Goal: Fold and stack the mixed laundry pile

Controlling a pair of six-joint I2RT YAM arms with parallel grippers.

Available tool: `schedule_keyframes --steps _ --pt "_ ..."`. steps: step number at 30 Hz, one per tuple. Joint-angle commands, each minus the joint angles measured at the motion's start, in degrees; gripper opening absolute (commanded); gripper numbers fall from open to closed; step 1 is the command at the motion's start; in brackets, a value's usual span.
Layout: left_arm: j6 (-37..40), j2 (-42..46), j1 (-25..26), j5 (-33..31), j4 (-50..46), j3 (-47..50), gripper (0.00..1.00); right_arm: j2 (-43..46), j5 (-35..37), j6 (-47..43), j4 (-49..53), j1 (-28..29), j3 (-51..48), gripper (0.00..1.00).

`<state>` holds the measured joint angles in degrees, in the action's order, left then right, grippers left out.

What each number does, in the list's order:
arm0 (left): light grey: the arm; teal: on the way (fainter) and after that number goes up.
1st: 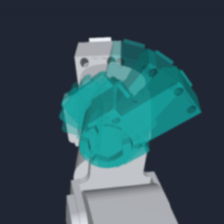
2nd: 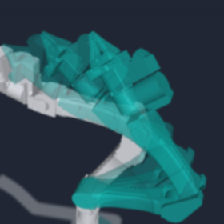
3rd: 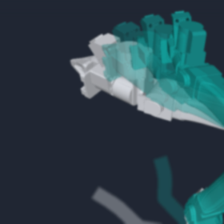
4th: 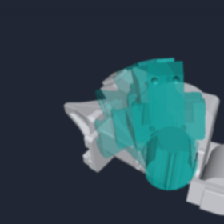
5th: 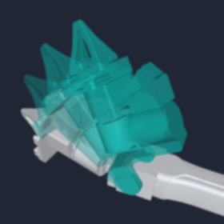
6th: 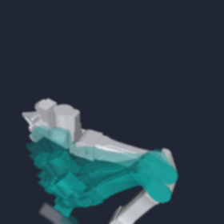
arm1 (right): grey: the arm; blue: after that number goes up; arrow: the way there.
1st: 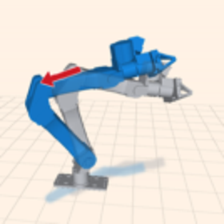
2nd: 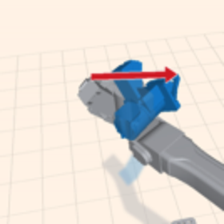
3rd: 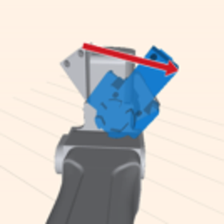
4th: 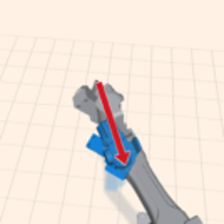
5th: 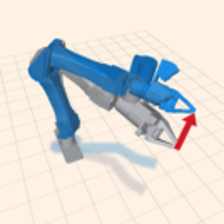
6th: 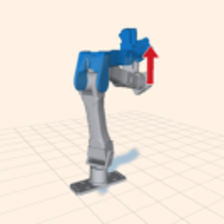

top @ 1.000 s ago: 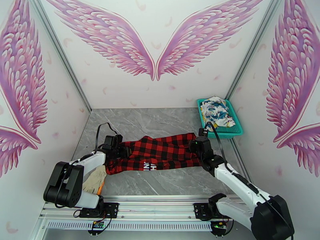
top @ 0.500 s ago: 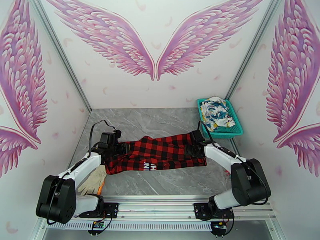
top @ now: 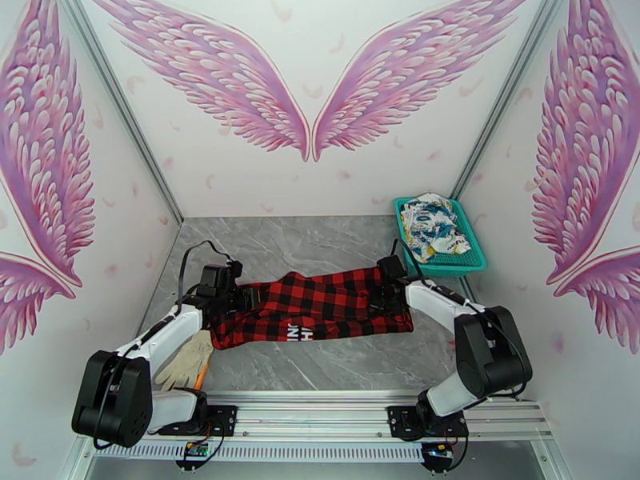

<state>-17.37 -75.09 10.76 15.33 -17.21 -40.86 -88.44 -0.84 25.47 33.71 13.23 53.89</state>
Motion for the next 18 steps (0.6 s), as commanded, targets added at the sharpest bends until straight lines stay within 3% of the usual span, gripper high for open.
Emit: schedule_keyframes --steps 1,12,16,18 --pt "0.2 1.5 -0.1 -1.0 -0.7 -1.0 0.57 5.9 4.3 -2.4 4.9 0.6 3.2 0.0" --pt "0.3 -0.4 -0.1 -2.5 -1.0 -1.2 0.57 16.3 10.2 -3.4 8.4 1.9 0.0 0.0" --pt "-0.3 -0.5 -0.1 -3.0 -0.8 -1.0 0.57 14.5 10.1 -2.8 1.5 1.9 -4.7 0.3" --pt "-0.8 0.3 0.0 -3.2 -0.9 -0.8 0.57 10.8 11.7 -2.4 -0.7 1.9 -5.2 0.39"
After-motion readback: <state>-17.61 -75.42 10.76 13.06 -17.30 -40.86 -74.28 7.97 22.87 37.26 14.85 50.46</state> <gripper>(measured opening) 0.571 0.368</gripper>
